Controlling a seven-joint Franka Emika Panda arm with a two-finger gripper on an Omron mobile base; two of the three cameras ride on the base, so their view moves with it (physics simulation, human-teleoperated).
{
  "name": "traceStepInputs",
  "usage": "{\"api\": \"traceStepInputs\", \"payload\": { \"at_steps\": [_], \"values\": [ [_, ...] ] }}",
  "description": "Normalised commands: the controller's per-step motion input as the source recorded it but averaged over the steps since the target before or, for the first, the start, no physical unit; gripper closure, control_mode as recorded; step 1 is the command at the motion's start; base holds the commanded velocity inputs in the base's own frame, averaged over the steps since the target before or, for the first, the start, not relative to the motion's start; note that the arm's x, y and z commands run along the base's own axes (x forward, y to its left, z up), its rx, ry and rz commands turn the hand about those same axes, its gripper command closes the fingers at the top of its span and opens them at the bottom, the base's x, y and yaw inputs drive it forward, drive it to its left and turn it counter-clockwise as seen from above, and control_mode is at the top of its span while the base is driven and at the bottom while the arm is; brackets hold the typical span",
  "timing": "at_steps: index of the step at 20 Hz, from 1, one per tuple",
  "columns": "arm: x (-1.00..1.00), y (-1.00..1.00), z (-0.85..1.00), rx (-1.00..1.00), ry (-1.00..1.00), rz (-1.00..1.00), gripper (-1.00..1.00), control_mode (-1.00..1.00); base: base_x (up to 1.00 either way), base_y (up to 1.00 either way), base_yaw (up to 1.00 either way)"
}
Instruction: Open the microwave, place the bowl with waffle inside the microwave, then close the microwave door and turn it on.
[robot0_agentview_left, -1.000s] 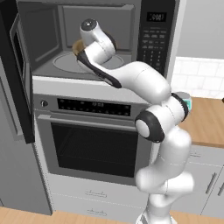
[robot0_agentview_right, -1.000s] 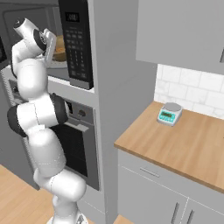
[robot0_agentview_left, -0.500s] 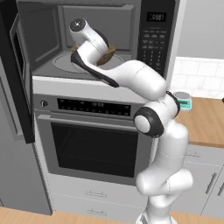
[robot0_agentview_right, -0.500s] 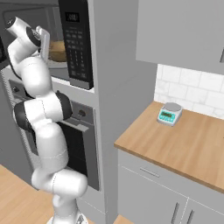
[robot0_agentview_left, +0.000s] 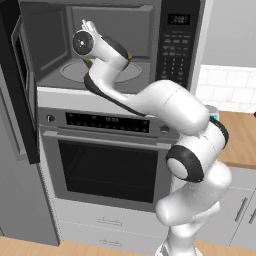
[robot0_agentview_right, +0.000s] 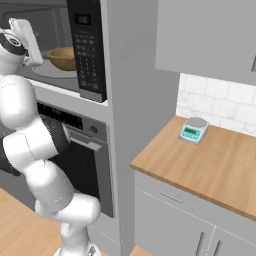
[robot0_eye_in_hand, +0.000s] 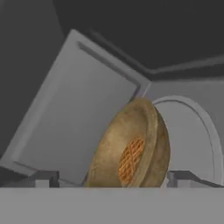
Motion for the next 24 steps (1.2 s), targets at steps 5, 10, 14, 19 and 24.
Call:
{"api": "traceStepInputs", "payload": {
  "at_steps": [5,10,14,19,24],
  "values": [
    [-1.00,0.15,-0.26,-0.01,-0.53,0.00,-1.00,-1.00,0.00,0.00,0.00],
    [-1.00,0.25,-0.55,-0.08,-0.18,0.00,-1.00,-1.00,0.00,0.00,0.00],
    [-0.96,0.37,-0.65,-0.14,0.00,0.00,-1.00,-1.00,0.00,0.00,0.00],
    [-0.83,0.10,-0.48,-0.08,0.00,0.00,-1.00,-1.00,0.00,0.00,0.00],
    [-0.62,0.00,-0.50,-0.12,0.04,0.00,-1.00,-1.00,0.00,0.00,0.00]
  ]
}}
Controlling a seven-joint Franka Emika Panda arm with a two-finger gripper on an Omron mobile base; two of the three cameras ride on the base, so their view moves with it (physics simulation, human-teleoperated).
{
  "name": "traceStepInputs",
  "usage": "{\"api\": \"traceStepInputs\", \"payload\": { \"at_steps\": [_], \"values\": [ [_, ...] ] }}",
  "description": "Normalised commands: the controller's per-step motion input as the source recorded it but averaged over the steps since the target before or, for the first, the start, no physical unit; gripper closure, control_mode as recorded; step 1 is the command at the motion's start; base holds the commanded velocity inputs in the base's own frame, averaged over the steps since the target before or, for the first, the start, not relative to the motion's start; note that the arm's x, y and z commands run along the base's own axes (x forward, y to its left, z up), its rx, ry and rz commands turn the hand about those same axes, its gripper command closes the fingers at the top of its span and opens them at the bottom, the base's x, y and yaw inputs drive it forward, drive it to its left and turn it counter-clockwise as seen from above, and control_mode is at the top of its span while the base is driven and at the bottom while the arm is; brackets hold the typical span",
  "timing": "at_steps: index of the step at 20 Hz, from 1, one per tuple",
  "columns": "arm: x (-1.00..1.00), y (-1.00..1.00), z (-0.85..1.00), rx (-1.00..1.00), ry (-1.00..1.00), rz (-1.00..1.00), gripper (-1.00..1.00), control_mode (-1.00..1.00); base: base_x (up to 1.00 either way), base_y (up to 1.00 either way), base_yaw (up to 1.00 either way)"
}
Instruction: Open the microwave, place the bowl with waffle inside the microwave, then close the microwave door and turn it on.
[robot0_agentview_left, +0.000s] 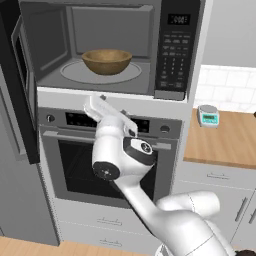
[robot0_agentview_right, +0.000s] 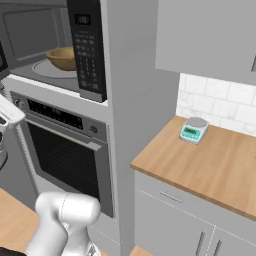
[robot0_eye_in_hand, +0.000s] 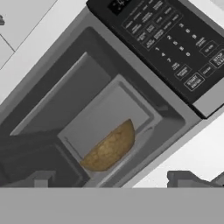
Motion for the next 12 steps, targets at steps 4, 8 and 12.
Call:
{"api": "traceStepInputs", "payload": {
  "at_steps": [4,8,12],
  "values": [
    [-0.30,0.09,-0.59,-0.21,0.02,0.00,-1.00,-1.00,0.00,0.00,0.00],
    [-0.16,0.23,-0.46,-0.18,0.00,0.00,-1.00,-1.00,0.00,0.00,0.00],
    [-0.07,0.51,-0.34,-0.16,-0.06,0.00,-1.00,-1.00,0.00,0.00,0.00]
  ]
}}
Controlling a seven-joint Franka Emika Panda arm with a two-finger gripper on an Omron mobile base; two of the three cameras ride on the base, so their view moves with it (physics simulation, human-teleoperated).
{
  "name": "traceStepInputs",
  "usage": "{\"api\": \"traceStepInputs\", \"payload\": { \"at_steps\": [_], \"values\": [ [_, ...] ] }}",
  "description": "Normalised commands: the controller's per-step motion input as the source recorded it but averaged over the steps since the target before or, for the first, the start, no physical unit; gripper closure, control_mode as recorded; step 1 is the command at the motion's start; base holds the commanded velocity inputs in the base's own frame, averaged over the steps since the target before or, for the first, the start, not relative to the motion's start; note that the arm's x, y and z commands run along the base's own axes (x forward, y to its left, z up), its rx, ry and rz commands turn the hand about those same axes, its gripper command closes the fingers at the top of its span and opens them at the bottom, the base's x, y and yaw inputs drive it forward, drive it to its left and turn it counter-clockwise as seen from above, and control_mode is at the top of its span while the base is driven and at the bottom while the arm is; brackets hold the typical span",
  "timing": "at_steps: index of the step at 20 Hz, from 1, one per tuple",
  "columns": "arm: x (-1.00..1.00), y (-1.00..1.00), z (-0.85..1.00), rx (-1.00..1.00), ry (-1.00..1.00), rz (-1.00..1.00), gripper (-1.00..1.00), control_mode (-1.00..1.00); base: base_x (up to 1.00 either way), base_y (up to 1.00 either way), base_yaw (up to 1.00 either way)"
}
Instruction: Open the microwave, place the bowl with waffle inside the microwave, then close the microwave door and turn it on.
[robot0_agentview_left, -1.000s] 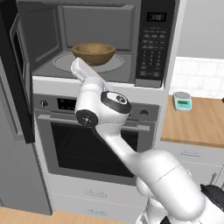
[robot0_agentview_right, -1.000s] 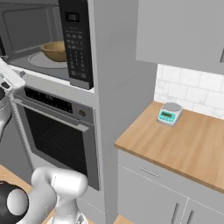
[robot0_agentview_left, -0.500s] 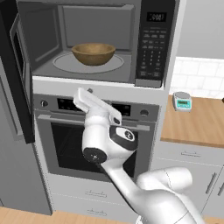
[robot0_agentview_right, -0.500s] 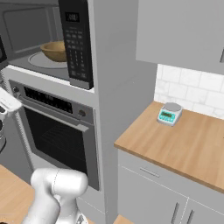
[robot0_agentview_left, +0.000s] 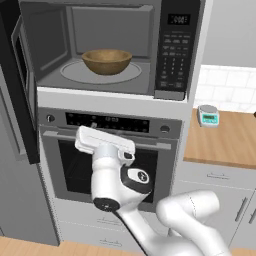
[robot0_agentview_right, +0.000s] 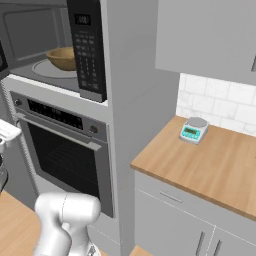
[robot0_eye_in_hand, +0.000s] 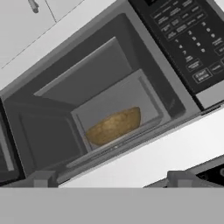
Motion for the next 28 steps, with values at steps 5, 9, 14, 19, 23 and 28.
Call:
{"api": "traceStepInputs", "payload": {
  "at_steps": [5,9,14,19,23,28],
  "values": [
    [-0.11,0.58,-0.19,-0.15,-0.11,-0.01,1.00,-1.00,0.00,0.00,0.00],
    [-0.15,0.55,-0.17,-0.13,-0.14,-0.01,1.00,-1.00,0.00,0.00,0.00],
    [-0.12,0.44,-0.13,-0.14,-0.16,-0.02,1.00,-1.00,0.00,0.00,0.00],
    [-0.06,0.50,-0.09,-0.14,-0.16,0.00,1.00,-1.00,0.00,0.00,0.00],
    [-0.02,0.46,-0.03,-0.11,-0.20,0.00,1.00,-1.00,0.00,0.00,0.00],
    [-0.05,0.47,-0.01,-0.07,-0.24,0.00,1.00,-1.00,0.00,0.00,0.00]
  ]
}}
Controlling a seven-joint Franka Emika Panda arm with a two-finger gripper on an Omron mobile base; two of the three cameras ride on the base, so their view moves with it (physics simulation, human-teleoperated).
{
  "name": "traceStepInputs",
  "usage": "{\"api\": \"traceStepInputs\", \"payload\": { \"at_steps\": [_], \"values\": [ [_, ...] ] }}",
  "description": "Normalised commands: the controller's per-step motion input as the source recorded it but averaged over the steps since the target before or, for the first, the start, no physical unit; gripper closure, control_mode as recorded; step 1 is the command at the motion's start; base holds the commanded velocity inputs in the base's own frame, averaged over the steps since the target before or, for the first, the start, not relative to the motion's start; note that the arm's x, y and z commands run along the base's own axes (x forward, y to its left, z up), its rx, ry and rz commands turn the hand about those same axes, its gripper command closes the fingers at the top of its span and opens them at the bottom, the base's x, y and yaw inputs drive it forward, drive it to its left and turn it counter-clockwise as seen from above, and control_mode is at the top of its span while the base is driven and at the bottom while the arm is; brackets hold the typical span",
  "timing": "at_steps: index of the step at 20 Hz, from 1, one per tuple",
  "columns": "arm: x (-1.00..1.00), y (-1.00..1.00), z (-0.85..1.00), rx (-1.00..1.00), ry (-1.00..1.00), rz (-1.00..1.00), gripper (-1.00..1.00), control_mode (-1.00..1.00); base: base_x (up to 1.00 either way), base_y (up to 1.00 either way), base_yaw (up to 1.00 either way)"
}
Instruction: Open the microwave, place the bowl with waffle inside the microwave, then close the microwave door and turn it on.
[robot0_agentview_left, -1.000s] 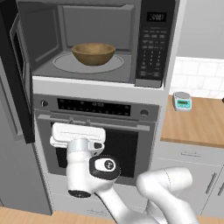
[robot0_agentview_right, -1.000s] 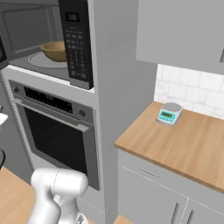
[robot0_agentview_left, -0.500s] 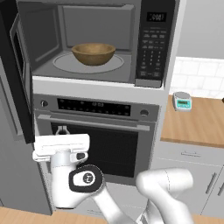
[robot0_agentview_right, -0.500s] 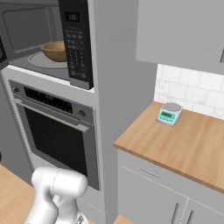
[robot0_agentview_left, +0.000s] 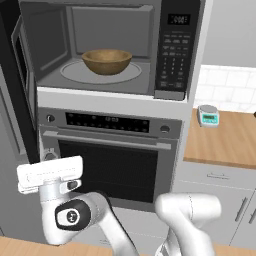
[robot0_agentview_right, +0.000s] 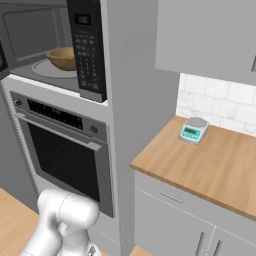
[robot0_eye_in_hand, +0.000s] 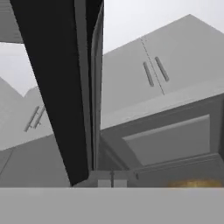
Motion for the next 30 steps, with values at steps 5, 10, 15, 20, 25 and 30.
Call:
{"api": "traceStepInputs", "payload": {
  "at_steps": [5,10,15,20,25,30],
  "values": [
    [-0.01,0.43,-0.10,-0.09,-0.18,0.00,1.00,-1.00,0.00,0.00,0.00],
    [0.00,0.42,-0.07,-0.05,-0.15,0.00,1.00,-1.00,0.00,0.00,0.00],
    [0.00,0.37,-0.03,0.00,-0.18,0.00,1.00,-1.00,0.00,0.00,0.00],
    [0.00,0.18,0.09,0.02,-0.26,0.00,1.00,-1.00,0.00,0.00,0.00],
    [0.07,0.04,0.19,0.05,-0.20,0.00,1.00,-1.00,0.00,0.00,0.00],
    [0.33,0.01,0.17,0.05,-0.05,0.00,1.00,-1.00,0.00,0.00,0.00]
  ]
}}
